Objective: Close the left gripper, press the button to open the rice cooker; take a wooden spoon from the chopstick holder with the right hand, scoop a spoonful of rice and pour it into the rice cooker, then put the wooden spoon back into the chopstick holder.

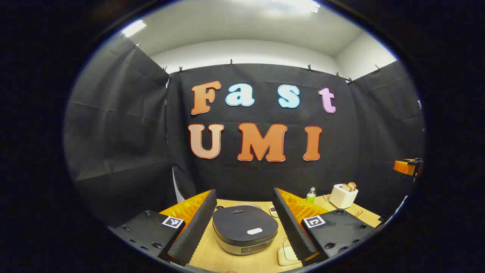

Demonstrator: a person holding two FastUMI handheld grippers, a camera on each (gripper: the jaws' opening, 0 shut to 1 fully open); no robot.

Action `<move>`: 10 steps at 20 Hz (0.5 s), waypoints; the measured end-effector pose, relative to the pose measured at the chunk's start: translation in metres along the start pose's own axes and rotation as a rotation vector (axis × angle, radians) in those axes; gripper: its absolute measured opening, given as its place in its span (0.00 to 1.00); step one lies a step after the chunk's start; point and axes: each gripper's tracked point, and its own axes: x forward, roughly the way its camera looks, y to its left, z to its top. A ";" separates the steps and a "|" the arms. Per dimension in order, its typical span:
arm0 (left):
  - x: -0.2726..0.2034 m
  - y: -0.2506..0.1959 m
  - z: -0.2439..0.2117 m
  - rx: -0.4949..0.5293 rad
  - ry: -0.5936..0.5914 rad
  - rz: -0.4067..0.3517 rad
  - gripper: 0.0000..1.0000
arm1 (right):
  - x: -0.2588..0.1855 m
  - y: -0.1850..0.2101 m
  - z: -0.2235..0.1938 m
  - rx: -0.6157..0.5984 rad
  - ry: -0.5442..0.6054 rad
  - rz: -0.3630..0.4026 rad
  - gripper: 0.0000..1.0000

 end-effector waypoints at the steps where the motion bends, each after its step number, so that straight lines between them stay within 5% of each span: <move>1: 0.000 -0.001 0.000 0.005 0.001 0.003 0.97 | 0.000 -0.005 0.000 0.005 0.003 0.001 0.95; 10: 0.000 -0.002 -0.001 -0.015 0.015 0.017 0.97 | -0.004 -0.024 -0.002 -0.024 0.003 -0.022 0.95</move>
